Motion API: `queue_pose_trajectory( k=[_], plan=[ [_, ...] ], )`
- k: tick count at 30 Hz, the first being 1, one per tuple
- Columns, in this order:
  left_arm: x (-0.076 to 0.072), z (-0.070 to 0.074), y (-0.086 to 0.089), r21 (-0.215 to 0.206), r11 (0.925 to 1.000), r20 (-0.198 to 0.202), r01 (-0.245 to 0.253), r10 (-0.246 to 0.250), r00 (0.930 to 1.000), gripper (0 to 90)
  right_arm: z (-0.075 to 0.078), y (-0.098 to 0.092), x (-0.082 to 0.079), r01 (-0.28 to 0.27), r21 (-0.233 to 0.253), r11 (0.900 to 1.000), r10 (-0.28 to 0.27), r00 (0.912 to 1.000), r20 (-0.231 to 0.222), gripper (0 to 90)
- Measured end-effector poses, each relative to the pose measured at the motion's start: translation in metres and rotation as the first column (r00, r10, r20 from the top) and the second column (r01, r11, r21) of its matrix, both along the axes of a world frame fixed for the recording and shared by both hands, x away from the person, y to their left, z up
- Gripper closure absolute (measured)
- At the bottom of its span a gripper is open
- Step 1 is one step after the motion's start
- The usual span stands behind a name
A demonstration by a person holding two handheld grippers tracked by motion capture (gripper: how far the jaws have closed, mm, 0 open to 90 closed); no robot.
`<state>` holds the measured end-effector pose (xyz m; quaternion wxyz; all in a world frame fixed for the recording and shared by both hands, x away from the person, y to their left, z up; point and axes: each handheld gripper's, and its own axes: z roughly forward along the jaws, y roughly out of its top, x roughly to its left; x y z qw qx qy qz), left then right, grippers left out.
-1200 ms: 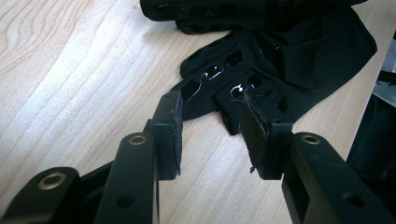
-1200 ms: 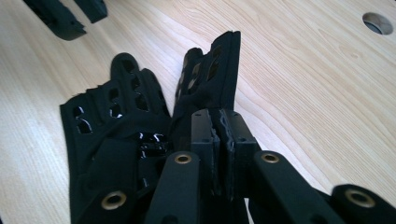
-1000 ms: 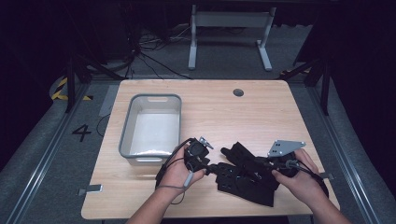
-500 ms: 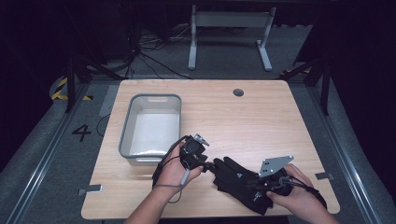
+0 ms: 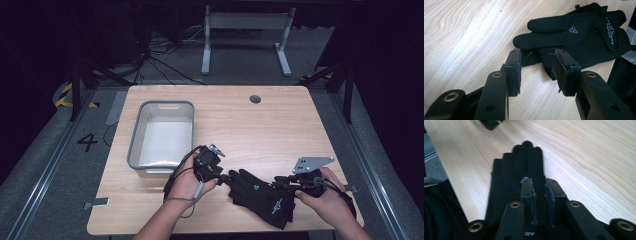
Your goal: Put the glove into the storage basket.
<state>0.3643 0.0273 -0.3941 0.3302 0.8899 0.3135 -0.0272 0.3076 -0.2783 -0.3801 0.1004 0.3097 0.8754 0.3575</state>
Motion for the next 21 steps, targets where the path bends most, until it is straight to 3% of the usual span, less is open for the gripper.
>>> queue_pose_trajectory(
  k=[5,11,21],
  plan=[
    [0.0,0.0,0.0,0.002,1.0,-0.007,0.008,-0.008,0.9999,59.2,-0.006,-0.012,0.01,0.059,0.009,0.998,-0.058,0.9976,-0.037,72.6],
    [-0.002,0.001,0.0,0.008,0.9996,-0.018,0.028,-0.028,0.9995,58.8,-0.009,-0.021,0.013,0.074,-0.01,0.997,-0.074,0.9936,-0.085,70.6],
    [-0.006,0.0,-0.007,0.035,0.9958,-0.041,0.085,-0.083,0.9957,59.5,-0.013,-0.036,0.009,0.085,-0.047,0.995,-0.09,0.9884,-0.123,70.2]
  ],
)
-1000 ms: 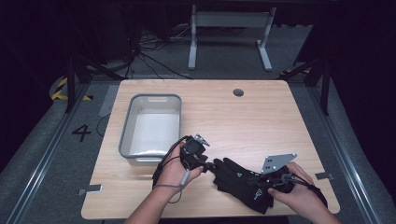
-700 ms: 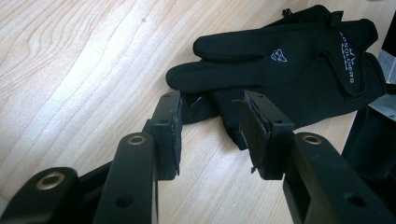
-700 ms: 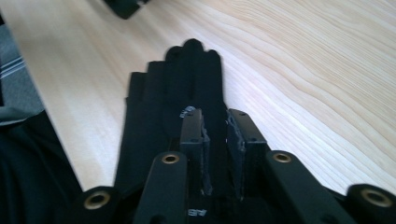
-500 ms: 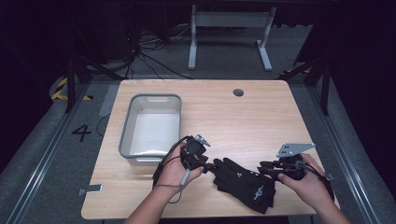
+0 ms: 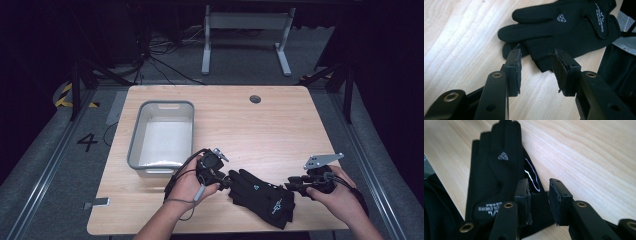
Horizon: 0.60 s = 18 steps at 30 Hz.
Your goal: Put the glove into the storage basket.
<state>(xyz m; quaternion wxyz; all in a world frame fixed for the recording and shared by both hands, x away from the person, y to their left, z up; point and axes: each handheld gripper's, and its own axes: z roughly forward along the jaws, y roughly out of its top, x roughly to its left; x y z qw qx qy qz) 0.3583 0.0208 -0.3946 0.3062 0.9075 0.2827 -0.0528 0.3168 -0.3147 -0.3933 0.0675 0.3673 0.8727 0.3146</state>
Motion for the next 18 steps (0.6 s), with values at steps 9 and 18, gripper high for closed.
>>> queue_pose_trajectory(
  k=[9,18],
  plan=[
    [0.0,-0.005,-0.013,0.051,0.9969,-0.047,0.059,-0.057,0.9973,59.8,-0.008,-0.003,-0.006,-0.011,-0.034,0.999,0.008,0.9978,-0.066,68.6],
    [0.002,-0.011,-0.019,0.084,0.9918,-0.071,0.097,-0.091,0.9933,59.1,-0.01,0.003,-0.018,-0.077,-0.051,0.996,0.07,0.9906,-0.117,66.9]
  ],
)
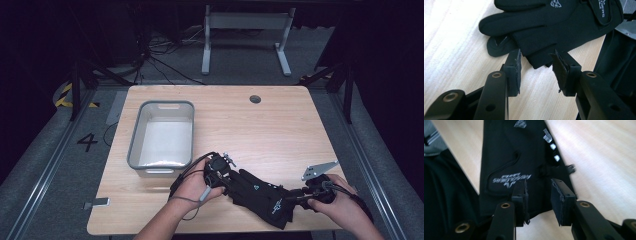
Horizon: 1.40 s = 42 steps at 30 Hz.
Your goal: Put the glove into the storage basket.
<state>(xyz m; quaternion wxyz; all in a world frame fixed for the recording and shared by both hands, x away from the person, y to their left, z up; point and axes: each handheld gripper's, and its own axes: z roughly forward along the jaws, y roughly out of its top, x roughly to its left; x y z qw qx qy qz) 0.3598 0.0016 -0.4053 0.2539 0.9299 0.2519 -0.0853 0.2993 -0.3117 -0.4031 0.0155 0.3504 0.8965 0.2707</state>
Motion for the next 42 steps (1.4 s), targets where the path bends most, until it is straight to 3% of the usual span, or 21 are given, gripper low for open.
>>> queue_pose_trajectory(
  k=[14,17,18,22,27,36,42],
  plan=[
    [0.0,-0.006,-0.002,0.021,0.9998,-0.016,0.007,-0.006,0.9999,58.4,-0.02,0.01,0.003,-0.032,-0.09,0.995,0.028,0.9987,-0.042,65.0],
    [0.0,-0.007,-0.003,0.02,0.9997,-0.015,0.011,-0.011,0.9998,58.0,-0.023,0.014,0.003,-0.037,-0.111,0.993,0.032,0.9983,-0.049,73.7],
    [0.0,-0.007,-0.003,0.02,0.9997,-0.014,0.013,-0.013,0.9998,57.9,-0.024,0.017,0.004,-0.036,-0.119,0.992,0.03,0.9986,-0.044,82.5],
    [0.0,-0.008,-0.002,0.024,0.9996,-0.02,0.013,-0.012,0.9997,57.9,-0.019,0.016,0.005,-0.014,-0.105,0.994,0.012,0.9998,-0.017,86.5],
    [-0.001,-0.01,-0.002,0.039,0.9989,-0.03,0.024,-0.023,0.9993,58.2,-0.019,0.014,0.007,-0.005,-0.095,0.995,0.003,0.9998,-0.02,86.5],
    [-0.003,-0.019,-0.007,0.107,0.9917,-0.051,0.071,-0.066,0.9965,58.1,-0.019,0.013,0.009,-0.008,-0.086,0.996,0.006,0.9997,-0.025,86.3],
    [-0.004,-0.025,-0.013,0.119,0.9886,-0.038,0.093,-0.089,0.9954,58.7,-0.018,0.014,0.008,-0.005,-0.085,0.996,0.003,0.9997,-0.022,86.3]
  ],
)
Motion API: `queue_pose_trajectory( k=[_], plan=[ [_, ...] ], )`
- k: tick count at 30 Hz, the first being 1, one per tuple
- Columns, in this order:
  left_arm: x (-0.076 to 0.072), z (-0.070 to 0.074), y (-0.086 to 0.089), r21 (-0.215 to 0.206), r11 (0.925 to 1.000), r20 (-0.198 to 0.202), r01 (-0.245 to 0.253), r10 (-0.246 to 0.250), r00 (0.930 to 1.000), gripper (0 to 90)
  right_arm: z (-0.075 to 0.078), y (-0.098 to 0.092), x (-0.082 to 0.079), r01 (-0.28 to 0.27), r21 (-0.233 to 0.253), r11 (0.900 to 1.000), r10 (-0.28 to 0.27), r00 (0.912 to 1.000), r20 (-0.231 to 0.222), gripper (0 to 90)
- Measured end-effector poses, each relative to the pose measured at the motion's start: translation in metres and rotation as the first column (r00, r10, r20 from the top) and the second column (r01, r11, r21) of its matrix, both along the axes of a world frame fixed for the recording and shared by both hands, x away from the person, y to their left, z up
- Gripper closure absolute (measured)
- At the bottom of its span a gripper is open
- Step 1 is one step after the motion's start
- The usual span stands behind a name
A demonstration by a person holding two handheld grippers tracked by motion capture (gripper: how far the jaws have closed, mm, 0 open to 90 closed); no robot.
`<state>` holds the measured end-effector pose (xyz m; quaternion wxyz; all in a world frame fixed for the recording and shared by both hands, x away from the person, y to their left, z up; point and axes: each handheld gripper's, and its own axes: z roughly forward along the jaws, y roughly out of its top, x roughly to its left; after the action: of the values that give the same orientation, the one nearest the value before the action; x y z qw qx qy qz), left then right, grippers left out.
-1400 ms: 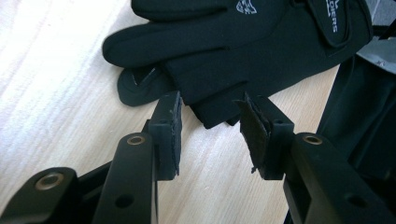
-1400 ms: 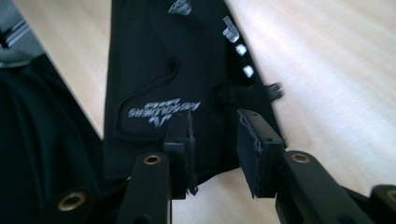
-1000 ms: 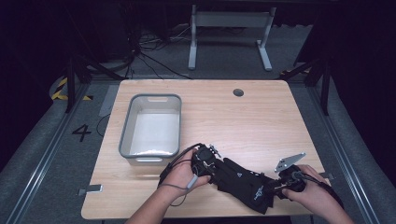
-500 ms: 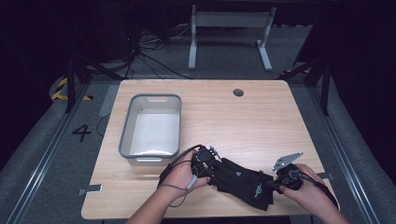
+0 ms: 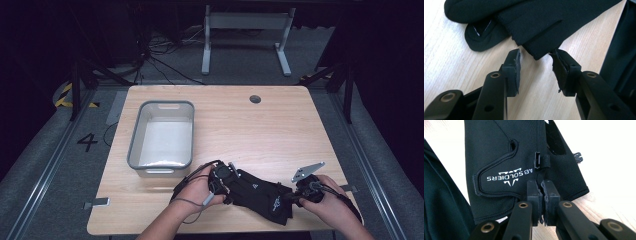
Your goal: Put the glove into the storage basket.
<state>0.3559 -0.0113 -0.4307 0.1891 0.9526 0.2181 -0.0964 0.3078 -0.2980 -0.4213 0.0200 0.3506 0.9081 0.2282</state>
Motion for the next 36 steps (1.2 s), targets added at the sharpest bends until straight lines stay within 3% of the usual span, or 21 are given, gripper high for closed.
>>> queue_pose_trajectory(
  k=[7,9,12,20,23,24,26,30,36],
  plan=[
    [-0.001,-0.004,-0.006,0.029,0.9991,0.011,0.03,-0.03,0.9995,68.9,0.0,0.0,0.0,0.008,0.006,1.0,-0.008,1.0,-0.002,86.3],
    [-0.002,-0.004,-0.007,0.046,0.9987,0.034,0.021,-0.023,0.9992,78.6,0.0,0.0,0.0,0.005,0.006,1.0,-0.005,1.0,-0.001,86.3],
    [-0.003,-0.004,-0.008,0.051,0.9987,0.033,0.004,-0.005,0.9994,86.0,0.001,0.0,-0.001,0.009,0.012,1.0,-0.009,1.0,0.002,86.4],
    [-0.01,0.012,-0.006,0.04,0.9991,0.072,0.015,-0.018,0.9973,87.6,0.013,-0.002,-0.004,0.011,0.033,0.999,-0.013,0.999,0.042,86.9],
    [-0.012,0.019,-0.003,0.014,0.9998,0.081,0.015,-0.016,0.9966,87.6,0.023,-0.003,-0.006,0.017,0.051,0.999,-0.021,0.9972,0.072,87.0],
    [-0.015,0.023,-0.001,-0.001,0.9998,0.09,0.022,-0.022,0.9957,87.6,0.03,-0.004,-0.006,0.015,0.062,0.998,-0.021,0.9941,0.106,87.0],
    [-0.017,0.028,-0.001,-0.001,0.9995,0.098,0.032,-0.032,0.9947,87.5,0.035,-0.005,-0.007,0.02,0.067,0.998,-0.028,0.9917,0.126,87.0],
    [-0.022,0.032,-0.004,-0.012,0.999,0.107,0.043,-0.041,0.9934,87.6,0.04,-0.007,-0.004,0.032,0.061,0.998,-0.041,0.9869,0.156,87.1],
    [-0.026,0.031,-0.01,-0.001,0.9981,0.107,0.061,-0.061,0.9924,87.5,0.04,-0.01,0.0,0.042,0.059,0.997,-0.051,0.9856,0.161,87.0]
  ],
)
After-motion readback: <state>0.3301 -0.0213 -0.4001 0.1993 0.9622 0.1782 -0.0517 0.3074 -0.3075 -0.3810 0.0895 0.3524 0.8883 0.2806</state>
